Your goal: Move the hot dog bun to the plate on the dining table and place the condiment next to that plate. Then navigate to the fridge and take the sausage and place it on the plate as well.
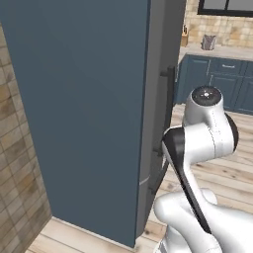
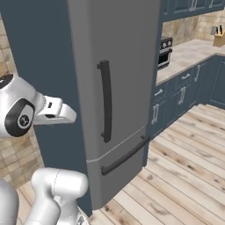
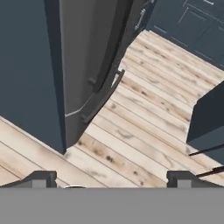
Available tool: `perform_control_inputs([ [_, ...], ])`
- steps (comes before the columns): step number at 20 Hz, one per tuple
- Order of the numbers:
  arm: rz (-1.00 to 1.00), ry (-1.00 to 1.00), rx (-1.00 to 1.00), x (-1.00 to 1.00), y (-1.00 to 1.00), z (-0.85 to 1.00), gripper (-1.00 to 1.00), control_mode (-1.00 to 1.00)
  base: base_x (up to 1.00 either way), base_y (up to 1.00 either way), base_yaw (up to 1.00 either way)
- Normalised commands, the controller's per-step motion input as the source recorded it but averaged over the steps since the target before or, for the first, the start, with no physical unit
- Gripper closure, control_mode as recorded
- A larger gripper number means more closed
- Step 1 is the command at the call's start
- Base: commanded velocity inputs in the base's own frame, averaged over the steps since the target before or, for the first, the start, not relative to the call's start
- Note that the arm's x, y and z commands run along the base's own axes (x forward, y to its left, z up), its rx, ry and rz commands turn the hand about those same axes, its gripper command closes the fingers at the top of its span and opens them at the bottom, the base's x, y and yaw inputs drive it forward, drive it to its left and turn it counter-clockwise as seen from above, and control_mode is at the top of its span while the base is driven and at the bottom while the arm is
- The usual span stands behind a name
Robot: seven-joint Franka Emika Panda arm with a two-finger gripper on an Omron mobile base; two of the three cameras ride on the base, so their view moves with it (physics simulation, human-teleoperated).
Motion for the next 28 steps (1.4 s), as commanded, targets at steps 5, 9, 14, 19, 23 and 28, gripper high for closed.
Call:
perform_control_inputs([
  [5,0.18,-0.05,0.21,0.62,-0.89,-0.13,-1.0,-1.0,0.0,0.0,0.0],
  [9,0.27,-0.15,0.21,0.47,-0.74,-0.06,-1.0,-1.0,0.0,0.0,0.0],
  [14,0.4,-0.29,0.17,0.4,-0.44,-0.07,-1.0,-1.0,0.0,0.0,0.0],
  [19,0.38,-0.32,0.14,0.47,-0.13,-0.09,-1.0,-1.0,0.0,0.0,0.0],
  [23,0.32,-0.15,0.1,0.61,0.0,-0.17,-1.0,-1.0,0.0,0.0,0.0],
  [28,0.29,-0.04,0.07,0.64,0.0,-0.12,-1.0,-1.0,0.0,0.0,0.0],
])
